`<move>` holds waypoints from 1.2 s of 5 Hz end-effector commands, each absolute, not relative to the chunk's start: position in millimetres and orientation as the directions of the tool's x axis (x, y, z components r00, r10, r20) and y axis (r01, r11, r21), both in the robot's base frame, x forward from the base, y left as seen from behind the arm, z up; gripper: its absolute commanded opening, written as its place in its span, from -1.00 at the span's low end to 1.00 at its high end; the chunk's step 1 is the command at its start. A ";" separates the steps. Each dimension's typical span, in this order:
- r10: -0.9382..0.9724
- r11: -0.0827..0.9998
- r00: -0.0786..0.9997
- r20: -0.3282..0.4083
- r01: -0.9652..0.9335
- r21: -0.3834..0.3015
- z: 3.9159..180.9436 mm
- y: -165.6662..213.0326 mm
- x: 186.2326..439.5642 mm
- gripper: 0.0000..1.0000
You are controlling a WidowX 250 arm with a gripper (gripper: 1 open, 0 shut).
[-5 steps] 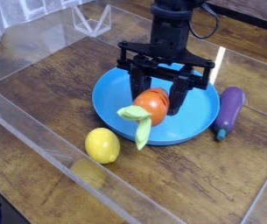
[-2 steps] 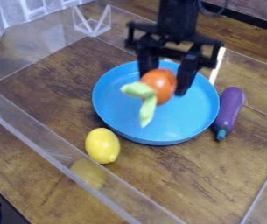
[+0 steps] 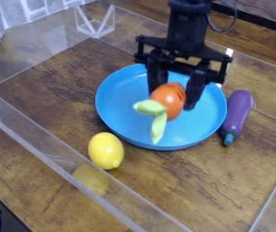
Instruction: Put the carrot on the blue tray
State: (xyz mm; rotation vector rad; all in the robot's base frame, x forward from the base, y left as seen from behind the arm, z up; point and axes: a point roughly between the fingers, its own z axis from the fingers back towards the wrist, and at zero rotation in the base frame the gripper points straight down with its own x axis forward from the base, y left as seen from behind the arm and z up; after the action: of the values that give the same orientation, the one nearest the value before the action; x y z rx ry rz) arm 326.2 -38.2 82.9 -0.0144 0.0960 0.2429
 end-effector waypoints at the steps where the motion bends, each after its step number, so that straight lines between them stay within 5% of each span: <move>1: 0.267 0.963 0.962 -0.051 -0.267 -0.012 91.7 -26.0 328.2 -1.00; 2: 0.266 0.964 0.963 -0.048 -0.266 -0.013 86.6 -27.1 325.3 1.00; 3: 0.243 0.970 0.970 -0.023 -0.243 -0.011 97.6 -25.1 329.1 -1.00; 4: 0.234 0.972 0.972 -0.008 -0.235 -0.015 95.7 -21.2 324.7 1.00; 6: 0.223 0.975 0.975 0.010 -0.223 -0.014 87.1 -14.7 320.2 1.00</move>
State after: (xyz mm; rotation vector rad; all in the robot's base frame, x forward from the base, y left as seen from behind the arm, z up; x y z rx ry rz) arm 319.1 -16.7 69.0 -0.0052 0.0475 0.2239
